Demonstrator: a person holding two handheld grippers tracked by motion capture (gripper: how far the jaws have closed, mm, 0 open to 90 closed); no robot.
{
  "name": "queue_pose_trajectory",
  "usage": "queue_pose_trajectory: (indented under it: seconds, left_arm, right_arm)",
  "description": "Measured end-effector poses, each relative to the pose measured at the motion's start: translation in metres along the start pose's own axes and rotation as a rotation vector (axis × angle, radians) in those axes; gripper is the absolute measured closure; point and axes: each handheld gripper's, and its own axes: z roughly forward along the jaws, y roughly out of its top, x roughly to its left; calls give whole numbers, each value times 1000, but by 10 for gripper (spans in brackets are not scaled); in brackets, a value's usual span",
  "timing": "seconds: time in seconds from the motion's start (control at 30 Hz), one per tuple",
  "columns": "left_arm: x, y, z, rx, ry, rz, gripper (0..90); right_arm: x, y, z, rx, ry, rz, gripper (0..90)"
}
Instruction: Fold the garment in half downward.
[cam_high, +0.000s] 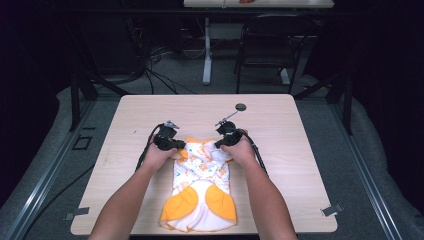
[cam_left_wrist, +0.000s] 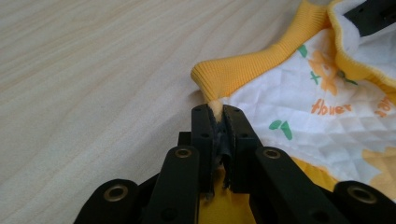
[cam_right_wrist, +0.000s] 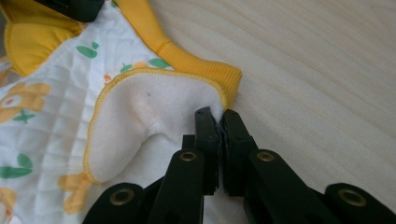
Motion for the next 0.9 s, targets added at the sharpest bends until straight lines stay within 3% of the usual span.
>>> queue_pose_trajectory:
  seconds: [0.03,0.23,0.47,0.63,0.9]
  left_arm:
    - [0,0,-2,-3,-2,-1,843]
    - [1,4,-15,-35,-16,2,848]
    - [-2,11,-26,-61,6,32,848]
    - [-1,19,-35,-79,17,42,848]
    - [-1,36,-58,-137,54,69,848]
  right_arm:
    - [0,1,-3,6,7,-22,869]
    - [4,4,-18,-56,13,-42,869]
    - [6,6,-31,-88,7,-83,869]
    - [9,12,-40,-128,-13,-84,869]
    - [21,31,-64,-170,-69,-163,869]
